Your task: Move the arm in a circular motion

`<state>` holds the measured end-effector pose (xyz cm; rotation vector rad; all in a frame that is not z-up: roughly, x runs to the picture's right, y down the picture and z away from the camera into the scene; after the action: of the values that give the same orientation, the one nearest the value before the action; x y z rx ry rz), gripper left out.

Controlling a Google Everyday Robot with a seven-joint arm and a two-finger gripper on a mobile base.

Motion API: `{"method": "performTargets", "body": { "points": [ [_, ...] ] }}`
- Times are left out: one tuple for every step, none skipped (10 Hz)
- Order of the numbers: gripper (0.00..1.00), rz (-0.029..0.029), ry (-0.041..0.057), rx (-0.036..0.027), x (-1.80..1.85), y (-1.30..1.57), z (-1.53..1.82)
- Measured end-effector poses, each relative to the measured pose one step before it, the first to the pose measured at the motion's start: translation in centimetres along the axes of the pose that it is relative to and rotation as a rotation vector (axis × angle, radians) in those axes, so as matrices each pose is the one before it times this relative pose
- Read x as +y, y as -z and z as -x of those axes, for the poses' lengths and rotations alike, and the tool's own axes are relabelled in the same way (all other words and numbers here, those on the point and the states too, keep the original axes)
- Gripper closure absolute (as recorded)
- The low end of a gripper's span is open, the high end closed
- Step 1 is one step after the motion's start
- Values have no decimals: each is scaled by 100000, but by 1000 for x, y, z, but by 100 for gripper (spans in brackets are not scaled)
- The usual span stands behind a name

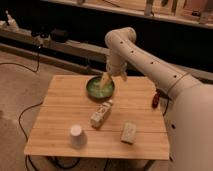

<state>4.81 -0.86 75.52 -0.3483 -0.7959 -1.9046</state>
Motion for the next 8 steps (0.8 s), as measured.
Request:
{"method": "performTargets", "body": {
  "points": [
    [20, -1529, 2420, -355, -1496, -539, 888],
    [20, -1105, 1740, -311, -1072, -502, 899],
    [20, -880, 1143, -499, -687, -565, 1015],
    [20, -713, 882, -322, -473, -361, 1079],
    [20, -414, 769, -22, -320, -197, 1362],
    [20, -259, 374, 220, -176, -45, 1779],
    [20, -319, -134, 214, -38, 31, 1387],
    [20, -783, -506, 95, 107, 66, 1899]
  ]
}}
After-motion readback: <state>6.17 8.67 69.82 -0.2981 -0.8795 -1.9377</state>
